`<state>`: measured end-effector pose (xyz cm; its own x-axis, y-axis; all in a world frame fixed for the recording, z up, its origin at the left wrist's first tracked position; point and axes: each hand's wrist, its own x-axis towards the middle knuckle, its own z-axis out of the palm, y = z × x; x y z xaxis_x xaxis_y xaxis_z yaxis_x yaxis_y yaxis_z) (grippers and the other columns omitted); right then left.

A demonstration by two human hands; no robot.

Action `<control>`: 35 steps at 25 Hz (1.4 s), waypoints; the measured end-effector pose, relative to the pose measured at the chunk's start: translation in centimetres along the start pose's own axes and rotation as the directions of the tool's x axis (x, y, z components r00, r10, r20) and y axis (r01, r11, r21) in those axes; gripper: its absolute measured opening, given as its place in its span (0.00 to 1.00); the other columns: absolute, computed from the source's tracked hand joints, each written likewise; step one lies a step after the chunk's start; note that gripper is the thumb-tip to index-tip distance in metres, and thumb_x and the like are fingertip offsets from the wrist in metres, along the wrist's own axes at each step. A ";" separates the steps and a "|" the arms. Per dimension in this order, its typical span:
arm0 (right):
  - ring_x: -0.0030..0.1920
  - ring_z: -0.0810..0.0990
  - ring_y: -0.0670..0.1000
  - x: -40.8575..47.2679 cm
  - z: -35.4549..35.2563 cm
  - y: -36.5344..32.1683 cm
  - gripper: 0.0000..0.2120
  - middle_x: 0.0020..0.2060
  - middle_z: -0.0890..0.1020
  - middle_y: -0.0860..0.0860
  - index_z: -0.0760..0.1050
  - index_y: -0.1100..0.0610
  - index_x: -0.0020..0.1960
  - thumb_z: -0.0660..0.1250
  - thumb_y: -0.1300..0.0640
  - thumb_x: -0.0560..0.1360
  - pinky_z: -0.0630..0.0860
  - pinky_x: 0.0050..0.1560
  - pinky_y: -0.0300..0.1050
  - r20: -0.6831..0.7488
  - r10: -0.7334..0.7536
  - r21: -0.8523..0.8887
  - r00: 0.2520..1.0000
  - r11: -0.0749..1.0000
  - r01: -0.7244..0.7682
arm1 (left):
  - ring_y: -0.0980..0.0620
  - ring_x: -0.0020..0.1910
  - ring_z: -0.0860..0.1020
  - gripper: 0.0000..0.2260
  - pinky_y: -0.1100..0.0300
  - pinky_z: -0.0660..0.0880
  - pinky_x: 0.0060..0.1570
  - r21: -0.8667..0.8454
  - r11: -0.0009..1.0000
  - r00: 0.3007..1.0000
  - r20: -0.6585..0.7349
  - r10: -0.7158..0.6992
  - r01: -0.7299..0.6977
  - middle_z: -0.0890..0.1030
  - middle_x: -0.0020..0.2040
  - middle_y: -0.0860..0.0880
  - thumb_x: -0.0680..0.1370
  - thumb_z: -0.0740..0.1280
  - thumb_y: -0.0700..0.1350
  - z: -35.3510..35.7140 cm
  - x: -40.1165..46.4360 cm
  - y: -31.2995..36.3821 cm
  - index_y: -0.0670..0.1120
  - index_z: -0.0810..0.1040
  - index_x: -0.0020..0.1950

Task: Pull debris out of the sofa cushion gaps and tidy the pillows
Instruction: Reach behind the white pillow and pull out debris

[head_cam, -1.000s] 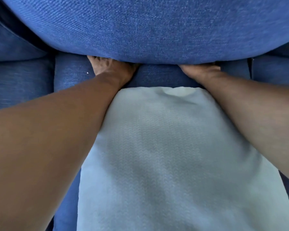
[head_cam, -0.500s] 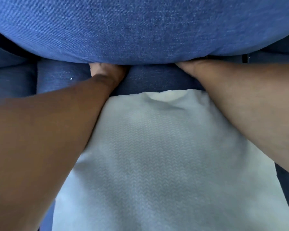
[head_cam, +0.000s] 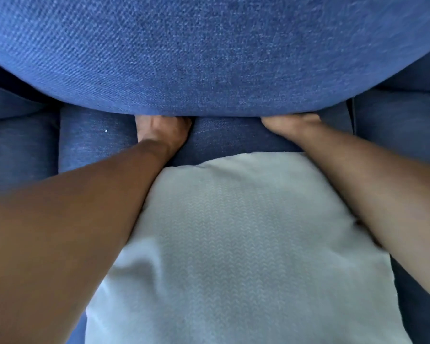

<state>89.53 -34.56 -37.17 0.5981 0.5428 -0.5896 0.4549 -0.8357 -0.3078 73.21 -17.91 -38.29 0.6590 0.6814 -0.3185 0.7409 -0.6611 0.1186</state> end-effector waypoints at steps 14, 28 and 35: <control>0.77 0.63 0.58 -3.9 -0.7 -0.9 0.20 0.77 0.66 0.55 0.65 0.56 0.76 0.55 0.53 0.85 0.57 0.76 0.50 -0.264 0.054 0.088 0.963 0.996 -0.031 | 0.32 0.61 0.72 0.14 0.26 0.60 0.66 -0.097 0.983 0.934 -0.308 -0.181 0.159 0.81 0.52 0.42 0.77 0.59 0.40 -1.7 -6.6 -5.9 0.47 0.83 0.53; 0.42 0.86 0.46 -19.4 -1.9 -7.7 0.05 0.40 0.88 0.48 0.85 0.51 0.45 0.76 0.61 0.73 0.82 0.48 0.43 -0.228 0.068 0.680 0.971 0.725 0.109 | 0.53 0.40 0.82 0.04 0.57 0.79 0.48 -0.739 0.628 0.934 0.009 -0.356 0.246 0.85 0.40 0.54 0.74 0.75 0.50 -11.5 -15.5 -7.3 0.54 0.83 0.47; 0.47 0.89 0.58 -29.1 -6.0 -13.4 0.08 0.46 0.87 0.60 0.80 0.64 0.55 0.73 0.67 0.76 0.85 0.51 0.56 -0.220 0.097 0.915 0.971 0.366 0.170 | 0.64 0.43 0.82 0.03 0.69 0.76 0.47 -0.931 0.328 0.930 0.028 -0.367 0.157 0.87 0.44 0.59 0.77 0.74 0.49 -19.1 -24.8 -7.3 0.55 0.86 0.50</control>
<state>69.96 -38.71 -11.43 0.7697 0.4642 -0.4382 -0.3350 -0.2907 -0.8963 53.96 -23.94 -13.28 0.3371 0.8676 -0.3656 0.4675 0.1828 0.8649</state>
